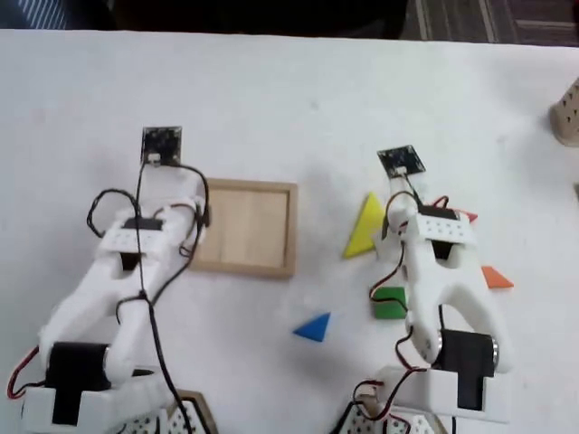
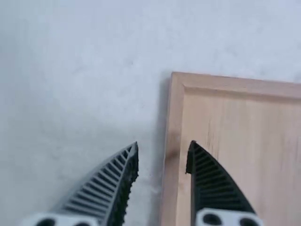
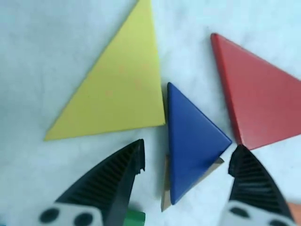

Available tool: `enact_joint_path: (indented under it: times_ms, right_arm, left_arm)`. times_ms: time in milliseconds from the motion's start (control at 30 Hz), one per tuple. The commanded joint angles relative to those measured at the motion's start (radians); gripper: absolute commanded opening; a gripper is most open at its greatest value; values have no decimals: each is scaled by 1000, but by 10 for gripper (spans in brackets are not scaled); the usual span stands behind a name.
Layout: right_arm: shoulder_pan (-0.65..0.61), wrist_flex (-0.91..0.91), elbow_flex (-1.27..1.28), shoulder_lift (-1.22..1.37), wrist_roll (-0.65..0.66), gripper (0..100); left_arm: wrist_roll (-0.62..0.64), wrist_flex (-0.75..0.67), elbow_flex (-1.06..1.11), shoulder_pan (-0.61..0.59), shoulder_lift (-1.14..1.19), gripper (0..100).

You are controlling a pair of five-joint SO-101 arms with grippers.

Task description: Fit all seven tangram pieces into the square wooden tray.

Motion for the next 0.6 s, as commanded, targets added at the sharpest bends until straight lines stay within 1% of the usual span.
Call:
enact_joint_path:
  times_ms: [0,100,233,300,567]
  right_arm:
    - [1,-10,-49,-5,8,283]
    - [1,-12,-49,-5,8,276]
    - [1,-15,-51,-1,11,187]
    - [-1,-21,-60,19,11,159]
    - [5,105,-212,153,8,173]
  left_arm:
    - [-9,-20,-49,21,-4,181]
    - [-9,-20,-49,21,-4,181]
    - [-9,-20,-49,21,-4,181]
    - [-9,-20,-48,21,-4,181]
    - [-9,-20,-48,21,-4,181]
